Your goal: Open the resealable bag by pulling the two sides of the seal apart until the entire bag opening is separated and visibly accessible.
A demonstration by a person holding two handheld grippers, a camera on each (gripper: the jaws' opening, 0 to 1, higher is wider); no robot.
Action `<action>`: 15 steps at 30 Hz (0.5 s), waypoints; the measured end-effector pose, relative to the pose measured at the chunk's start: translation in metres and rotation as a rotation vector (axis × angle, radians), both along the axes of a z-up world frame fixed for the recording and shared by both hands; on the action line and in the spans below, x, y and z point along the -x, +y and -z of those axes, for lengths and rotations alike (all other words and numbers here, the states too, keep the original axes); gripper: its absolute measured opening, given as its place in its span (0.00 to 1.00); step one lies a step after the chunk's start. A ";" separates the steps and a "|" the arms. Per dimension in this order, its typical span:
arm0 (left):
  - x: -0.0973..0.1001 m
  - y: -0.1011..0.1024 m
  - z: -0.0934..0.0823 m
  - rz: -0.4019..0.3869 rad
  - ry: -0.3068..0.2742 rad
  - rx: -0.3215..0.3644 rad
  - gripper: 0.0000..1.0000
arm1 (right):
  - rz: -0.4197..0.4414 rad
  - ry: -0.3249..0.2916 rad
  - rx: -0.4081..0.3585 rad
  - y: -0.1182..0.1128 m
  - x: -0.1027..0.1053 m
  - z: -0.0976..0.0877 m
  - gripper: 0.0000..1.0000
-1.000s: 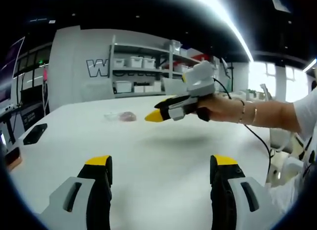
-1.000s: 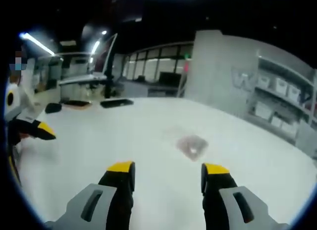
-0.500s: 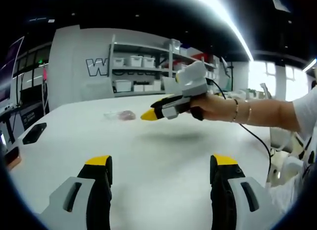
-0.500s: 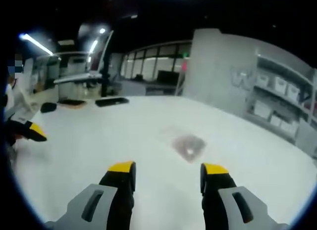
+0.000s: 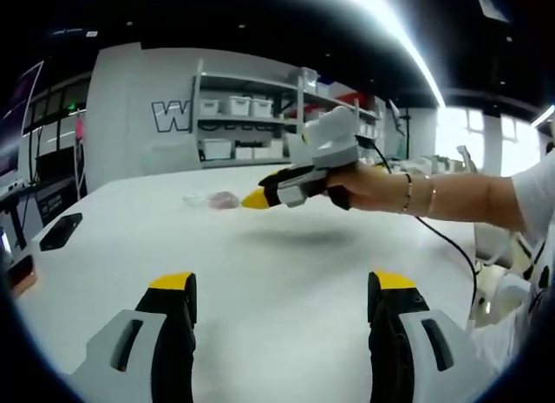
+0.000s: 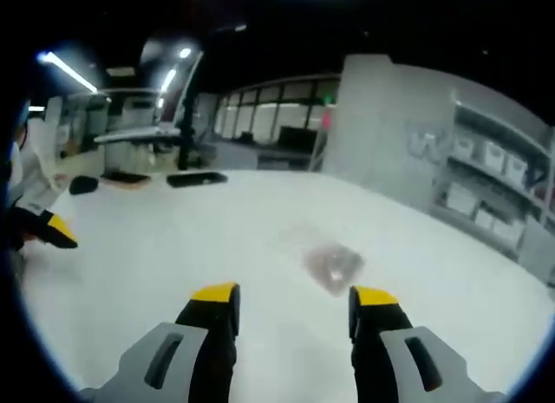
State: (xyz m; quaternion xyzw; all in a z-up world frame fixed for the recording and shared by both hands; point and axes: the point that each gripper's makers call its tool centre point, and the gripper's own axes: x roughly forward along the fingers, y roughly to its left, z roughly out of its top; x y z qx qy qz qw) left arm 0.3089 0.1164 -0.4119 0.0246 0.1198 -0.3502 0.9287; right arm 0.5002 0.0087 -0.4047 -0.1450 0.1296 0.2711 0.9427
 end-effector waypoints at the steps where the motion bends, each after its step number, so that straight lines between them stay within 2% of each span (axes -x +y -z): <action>1: 0.000 0.001 0.000 -0.001 0.000 0.001 0.80 | 0.002 -0.001 0.003 0.000 -0.001 0.000 0.49; 15: 0.000 0.001 -0.002 -0.004 -0.005 0.003 0.80 | -0.019 -0.026 0.007 0.014 -0.011 -0.007 0.45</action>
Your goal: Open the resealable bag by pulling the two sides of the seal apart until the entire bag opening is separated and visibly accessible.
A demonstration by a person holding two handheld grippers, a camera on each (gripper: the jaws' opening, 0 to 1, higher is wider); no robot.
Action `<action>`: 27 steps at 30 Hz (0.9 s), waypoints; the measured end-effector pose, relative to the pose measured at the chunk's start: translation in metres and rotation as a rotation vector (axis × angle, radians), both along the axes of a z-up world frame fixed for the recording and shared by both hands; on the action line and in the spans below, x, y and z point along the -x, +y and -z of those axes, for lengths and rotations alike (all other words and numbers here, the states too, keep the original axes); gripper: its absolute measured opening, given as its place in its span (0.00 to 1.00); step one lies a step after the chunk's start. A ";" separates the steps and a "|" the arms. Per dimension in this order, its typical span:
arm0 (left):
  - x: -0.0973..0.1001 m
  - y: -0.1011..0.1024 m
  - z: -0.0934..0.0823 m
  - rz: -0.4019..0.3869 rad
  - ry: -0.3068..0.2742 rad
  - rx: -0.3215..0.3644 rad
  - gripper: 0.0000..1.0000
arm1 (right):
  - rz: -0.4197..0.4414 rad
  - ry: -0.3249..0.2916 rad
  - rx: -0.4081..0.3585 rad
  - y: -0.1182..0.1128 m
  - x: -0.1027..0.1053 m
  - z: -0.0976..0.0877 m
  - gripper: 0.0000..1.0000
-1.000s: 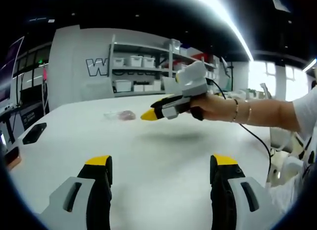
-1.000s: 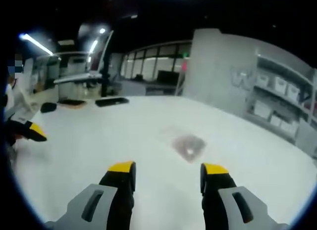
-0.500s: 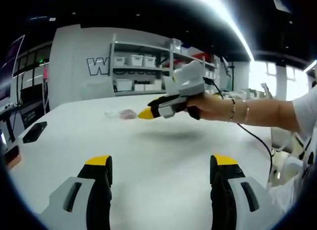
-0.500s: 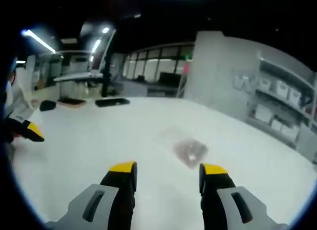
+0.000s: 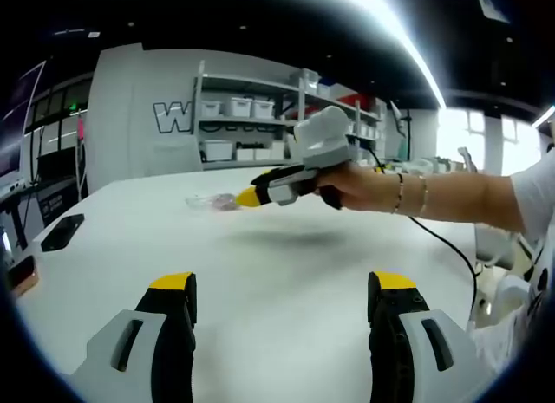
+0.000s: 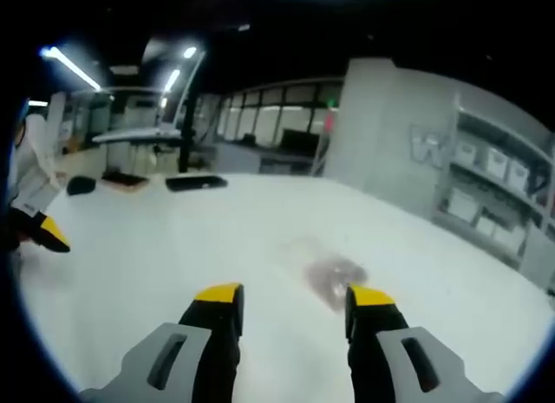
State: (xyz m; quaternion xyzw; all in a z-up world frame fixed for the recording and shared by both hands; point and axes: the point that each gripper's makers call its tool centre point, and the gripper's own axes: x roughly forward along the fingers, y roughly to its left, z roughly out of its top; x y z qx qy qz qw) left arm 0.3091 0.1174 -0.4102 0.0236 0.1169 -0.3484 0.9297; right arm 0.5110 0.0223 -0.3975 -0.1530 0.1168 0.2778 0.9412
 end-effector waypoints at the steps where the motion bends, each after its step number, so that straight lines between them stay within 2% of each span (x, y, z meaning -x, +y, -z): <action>1: 0.000 0.000 0.000 0.000 -0.001 0.001 0.80 | 0.002 0.001 0.002 0.000 -0.001 0.001 0.45; 10: 0.001 0.000 -0.002 0.002 -0.005 0.008 0.80 | -0.001 0.005 0.013 0.009 -0.008 0.002 0.45; 12: 0.001 0.000 -0.002 0.002 -0.005 0.009 0.80 | -0.003 0.003 0.018 0.011 -0.001 0.002 0.44; 20: 0.001 -0.001 -0.003 0.003 -0.003 0.014 0.81 | 0.003 0.005 0.034 0.015 -0.003 0.005 0.43; 27: 0.001 0.001 -0.005 0.001 -0.007 0.019 0.81 | 0.000 0.009 0.045 0.019 -0.017 0.008 0.42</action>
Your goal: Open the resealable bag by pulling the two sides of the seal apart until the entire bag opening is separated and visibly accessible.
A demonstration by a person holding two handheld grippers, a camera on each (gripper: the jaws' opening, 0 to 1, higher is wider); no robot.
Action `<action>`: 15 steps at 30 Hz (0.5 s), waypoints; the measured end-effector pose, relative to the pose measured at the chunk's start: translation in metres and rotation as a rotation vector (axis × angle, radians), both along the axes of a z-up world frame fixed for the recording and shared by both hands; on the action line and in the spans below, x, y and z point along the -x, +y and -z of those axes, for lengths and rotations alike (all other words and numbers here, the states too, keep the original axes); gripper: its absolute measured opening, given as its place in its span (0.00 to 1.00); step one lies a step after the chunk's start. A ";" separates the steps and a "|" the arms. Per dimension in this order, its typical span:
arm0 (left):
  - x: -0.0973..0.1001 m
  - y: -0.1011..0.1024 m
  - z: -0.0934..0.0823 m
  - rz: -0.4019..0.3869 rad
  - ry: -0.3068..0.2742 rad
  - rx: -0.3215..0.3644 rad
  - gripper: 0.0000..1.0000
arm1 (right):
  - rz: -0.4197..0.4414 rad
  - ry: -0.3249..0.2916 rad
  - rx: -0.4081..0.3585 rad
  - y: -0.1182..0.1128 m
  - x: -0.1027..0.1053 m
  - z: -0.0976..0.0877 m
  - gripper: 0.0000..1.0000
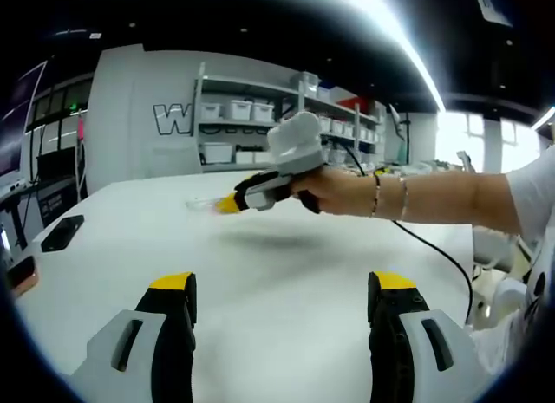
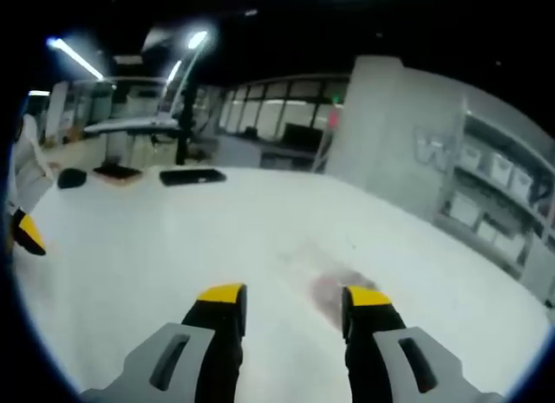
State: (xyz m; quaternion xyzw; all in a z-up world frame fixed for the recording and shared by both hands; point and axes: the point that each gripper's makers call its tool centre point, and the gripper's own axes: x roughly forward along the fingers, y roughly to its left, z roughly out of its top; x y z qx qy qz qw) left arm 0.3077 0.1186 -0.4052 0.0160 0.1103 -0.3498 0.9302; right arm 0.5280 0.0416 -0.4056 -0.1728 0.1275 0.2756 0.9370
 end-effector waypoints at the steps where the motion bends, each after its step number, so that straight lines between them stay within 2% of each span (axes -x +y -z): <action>1: 0.000 0.000 0.000 0.000 0.000 0.001 0.81 | 0.000 -0.001 0.000 0.000 -0.001 0.000 0.42; 15: -0.003 0.002 0.000 -0.003 0.003 0.004 0.81 | -0.011 0.005 0.022 0.011 -0.018 0.006 0.39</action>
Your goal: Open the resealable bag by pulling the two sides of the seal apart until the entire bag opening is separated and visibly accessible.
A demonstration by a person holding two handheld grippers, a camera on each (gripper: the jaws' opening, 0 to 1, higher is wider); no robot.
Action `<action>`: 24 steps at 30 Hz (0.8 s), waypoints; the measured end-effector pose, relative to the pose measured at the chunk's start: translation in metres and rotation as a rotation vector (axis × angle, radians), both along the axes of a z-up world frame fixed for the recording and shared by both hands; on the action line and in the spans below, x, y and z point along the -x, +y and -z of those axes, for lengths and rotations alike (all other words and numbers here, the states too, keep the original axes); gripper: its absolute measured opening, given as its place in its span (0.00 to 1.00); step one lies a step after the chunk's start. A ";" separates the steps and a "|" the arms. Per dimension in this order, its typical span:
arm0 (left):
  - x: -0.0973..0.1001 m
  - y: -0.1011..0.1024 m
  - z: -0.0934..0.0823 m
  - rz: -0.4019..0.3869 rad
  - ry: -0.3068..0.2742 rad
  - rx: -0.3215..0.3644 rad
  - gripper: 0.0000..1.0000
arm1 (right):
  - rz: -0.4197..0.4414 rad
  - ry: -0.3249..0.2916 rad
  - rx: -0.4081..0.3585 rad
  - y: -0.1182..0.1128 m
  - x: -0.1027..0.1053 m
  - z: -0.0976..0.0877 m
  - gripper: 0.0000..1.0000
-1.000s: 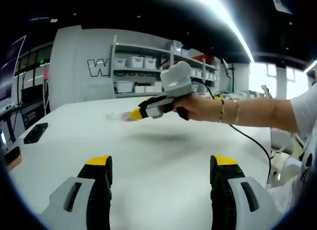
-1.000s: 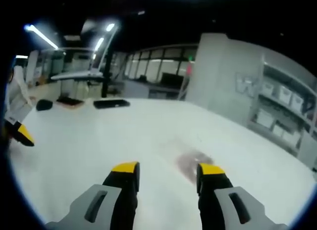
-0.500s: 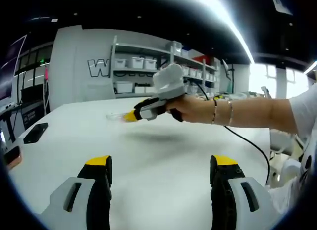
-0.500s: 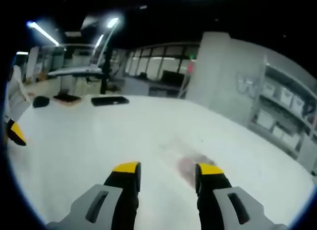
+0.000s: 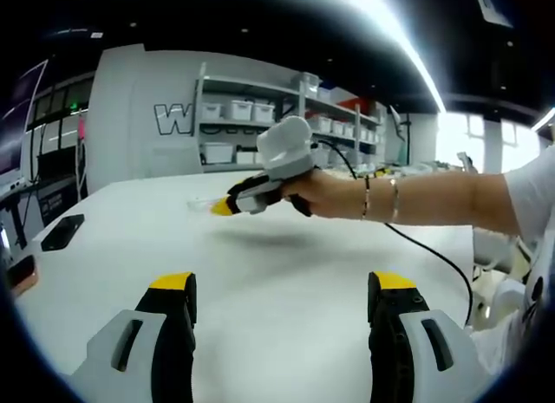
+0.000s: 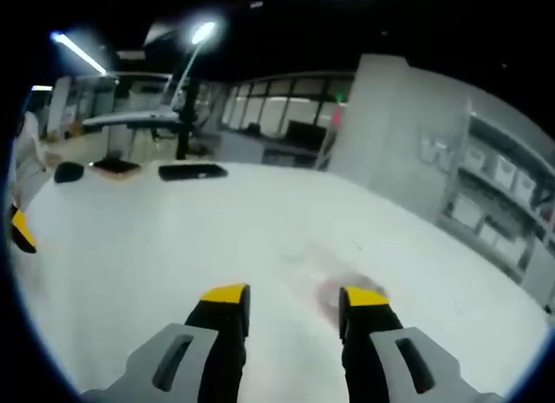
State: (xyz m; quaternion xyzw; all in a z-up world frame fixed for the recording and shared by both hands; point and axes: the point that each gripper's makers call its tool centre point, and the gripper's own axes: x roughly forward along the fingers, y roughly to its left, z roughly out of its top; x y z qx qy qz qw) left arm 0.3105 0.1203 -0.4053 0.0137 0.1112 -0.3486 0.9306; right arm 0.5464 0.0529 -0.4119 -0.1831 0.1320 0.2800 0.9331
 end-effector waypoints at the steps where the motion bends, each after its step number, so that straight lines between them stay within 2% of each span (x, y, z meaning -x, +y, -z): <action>1: 0.000 0.000 0.000 -0.001 0.000 -0.001 0.81 | -0.001 0.000 -0.001 0.001 -0.001 0.000 0.39; 24: -0.003 0.004 -0.001 -0.008 0.004 0.006 0.81 | 0.005 0.009 0.028 0.012 -0.020 0.007 0.39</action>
